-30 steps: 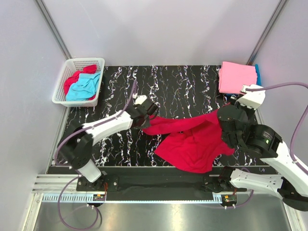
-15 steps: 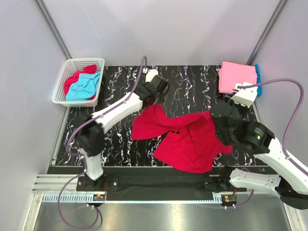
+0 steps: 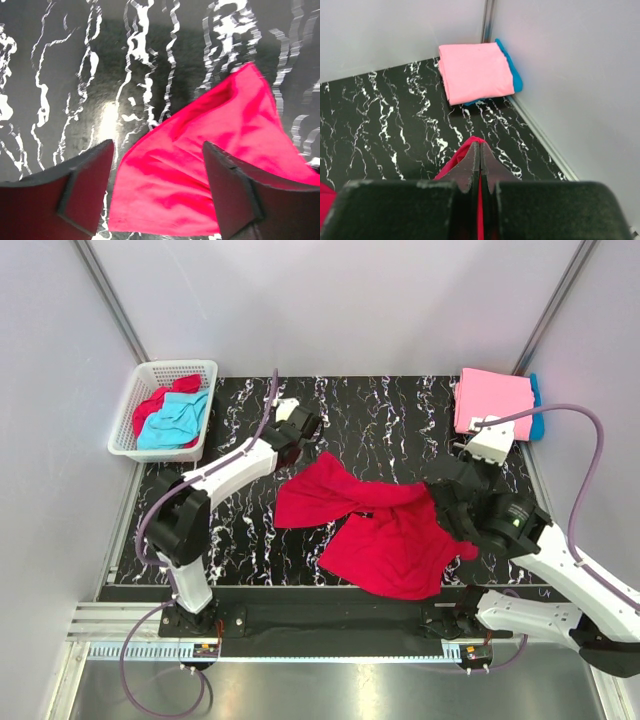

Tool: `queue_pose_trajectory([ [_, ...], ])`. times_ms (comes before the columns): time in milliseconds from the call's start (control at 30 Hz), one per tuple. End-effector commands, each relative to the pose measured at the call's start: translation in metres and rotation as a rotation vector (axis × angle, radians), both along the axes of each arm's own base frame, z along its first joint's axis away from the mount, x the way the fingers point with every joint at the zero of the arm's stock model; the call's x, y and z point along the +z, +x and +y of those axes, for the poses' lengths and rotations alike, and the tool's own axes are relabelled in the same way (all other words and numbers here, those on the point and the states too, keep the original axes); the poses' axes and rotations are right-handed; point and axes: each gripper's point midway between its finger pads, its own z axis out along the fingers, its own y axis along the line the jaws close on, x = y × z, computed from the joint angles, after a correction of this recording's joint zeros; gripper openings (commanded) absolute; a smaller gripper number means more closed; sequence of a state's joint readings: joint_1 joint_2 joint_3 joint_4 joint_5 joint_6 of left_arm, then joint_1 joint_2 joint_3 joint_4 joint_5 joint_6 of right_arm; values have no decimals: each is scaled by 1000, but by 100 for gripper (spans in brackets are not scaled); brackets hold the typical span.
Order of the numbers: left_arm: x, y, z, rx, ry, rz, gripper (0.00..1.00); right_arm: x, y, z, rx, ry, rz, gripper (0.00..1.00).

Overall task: Fold and stack the t-shirts
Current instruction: Flatten the tshirt out

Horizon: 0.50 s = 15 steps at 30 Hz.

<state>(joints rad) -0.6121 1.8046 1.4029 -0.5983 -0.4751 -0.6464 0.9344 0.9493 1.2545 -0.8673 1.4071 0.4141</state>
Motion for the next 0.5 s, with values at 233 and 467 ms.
queue_pose_trajectory([
  [233, -9, 3, -19, 4, -240, 49, 56, -29, 10, 17, 44, 81, 18, 0],
  [467, -29, -11, -26, 16, -295, 137, 45, -29, 11, 18, 42, 79, 23, 0],
])
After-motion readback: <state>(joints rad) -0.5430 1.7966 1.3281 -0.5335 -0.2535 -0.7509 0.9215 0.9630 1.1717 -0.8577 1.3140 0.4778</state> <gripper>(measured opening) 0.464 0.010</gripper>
